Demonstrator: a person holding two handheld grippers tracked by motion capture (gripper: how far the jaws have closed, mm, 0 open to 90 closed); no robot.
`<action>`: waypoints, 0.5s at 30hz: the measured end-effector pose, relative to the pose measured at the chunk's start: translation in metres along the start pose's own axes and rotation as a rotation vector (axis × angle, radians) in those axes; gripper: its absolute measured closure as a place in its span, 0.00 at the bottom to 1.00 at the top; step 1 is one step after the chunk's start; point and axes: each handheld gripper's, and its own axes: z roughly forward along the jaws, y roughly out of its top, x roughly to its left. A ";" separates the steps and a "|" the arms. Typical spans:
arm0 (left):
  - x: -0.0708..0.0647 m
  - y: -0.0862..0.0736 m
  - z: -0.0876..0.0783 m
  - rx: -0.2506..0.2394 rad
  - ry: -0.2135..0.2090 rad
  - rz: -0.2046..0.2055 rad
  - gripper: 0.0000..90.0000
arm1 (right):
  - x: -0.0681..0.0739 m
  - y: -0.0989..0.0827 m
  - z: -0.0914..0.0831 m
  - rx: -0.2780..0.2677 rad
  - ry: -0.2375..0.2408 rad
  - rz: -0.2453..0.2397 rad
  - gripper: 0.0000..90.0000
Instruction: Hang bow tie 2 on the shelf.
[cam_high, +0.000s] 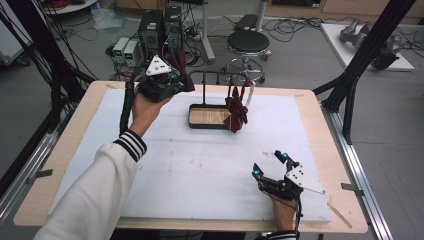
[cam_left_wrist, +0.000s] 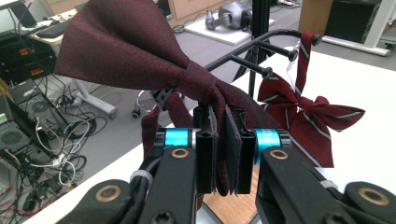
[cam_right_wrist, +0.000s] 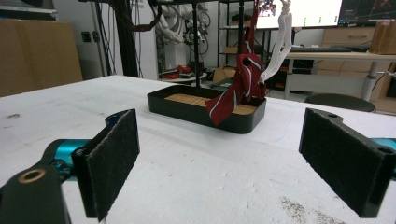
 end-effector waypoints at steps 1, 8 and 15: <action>0.000 0.000 -0.002 0.001 0.003 0.005 0.92 | 0.000 0.000 0.000 0.003 0.002 0.002 0.13; 0.001 0.002 -0.005 -0.001 0.015 0.007 0.92 | 0.000 0.000 0.000 -0.002 0.000 -0.012 0.13; 0.003 0.006 0.006 -0.014 -0.002 0.010 0.92 | 0.000 0.000 -0.001 -0.004 0.000 -0.002 0.13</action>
